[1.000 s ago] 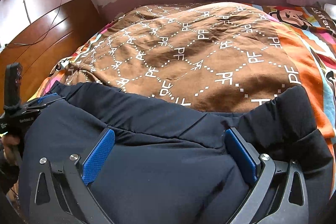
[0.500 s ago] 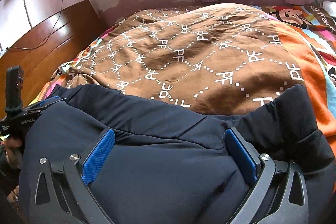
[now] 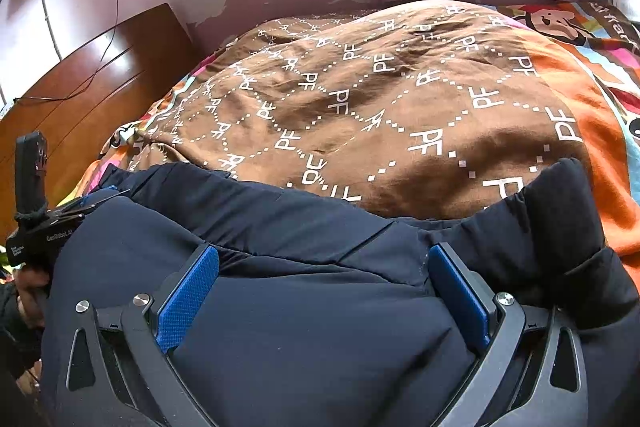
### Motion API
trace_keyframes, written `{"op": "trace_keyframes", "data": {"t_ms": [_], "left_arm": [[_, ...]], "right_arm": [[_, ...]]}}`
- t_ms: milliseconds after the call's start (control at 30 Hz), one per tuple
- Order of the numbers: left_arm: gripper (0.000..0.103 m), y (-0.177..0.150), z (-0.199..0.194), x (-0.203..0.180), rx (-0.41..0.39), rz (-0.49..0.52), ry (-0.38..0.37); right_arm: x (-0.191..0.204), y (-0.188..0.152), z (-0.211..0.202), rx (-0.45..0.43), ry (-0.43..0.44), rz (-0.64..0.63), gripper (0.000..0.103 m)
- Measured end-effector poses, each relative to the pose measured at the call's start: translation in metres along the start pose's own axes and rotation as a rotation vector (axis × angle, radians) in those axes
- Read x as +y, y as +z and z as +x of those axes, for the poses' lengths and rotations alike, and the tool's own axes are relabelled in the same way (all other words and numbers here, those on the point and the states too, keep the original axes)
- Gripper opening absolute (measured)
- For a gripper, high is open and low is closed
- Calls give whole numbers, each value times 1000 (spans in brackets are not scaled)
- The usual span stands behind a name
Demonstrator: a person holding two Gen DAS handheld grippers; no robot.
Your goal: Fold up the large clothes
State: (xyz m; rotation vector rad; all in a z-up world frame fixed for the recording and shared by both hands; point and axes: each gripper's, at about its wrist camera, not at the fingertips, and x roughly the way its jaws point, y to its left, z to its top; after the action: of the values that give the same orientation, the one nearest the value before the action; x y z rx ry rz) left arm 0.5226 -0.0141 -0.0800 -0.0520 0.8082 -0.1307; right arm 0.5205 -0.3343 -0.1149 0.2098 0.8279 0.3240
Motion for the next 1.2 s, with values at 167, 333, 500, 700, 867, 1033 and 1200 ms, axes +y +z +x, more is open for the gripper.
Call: {"op": "trace_keyframes", "data": {"t_ms": [167,333,500,700,867,1033,1200], "left_arm": [[103,-1,-2,0,-17,-3,-6],[103,-3,-2,-1,-33,2,0],[103,-2,-8,-3,-35,10,7],[103,-12,-67,1,-120,23,11],[103,-29,-113,33,-176,16,37],[103,-47,-123,90,-77,-40,1],[103,-62,-116,110,12,-41,-103]], "right_arm": [[0,-1,0,-15,1,0,103],[3,-3,-1,-22,-14,-7,103],[6,-5,-9,-46,-25,-21,102],[16,-25,-62,-149,-92,-63,102],[0,-44,-114,-208,-235,-14,102],[-25,-55,-138,-185,-321,26,102],[-63,-78,-146,-136,-272,168,102]]}}
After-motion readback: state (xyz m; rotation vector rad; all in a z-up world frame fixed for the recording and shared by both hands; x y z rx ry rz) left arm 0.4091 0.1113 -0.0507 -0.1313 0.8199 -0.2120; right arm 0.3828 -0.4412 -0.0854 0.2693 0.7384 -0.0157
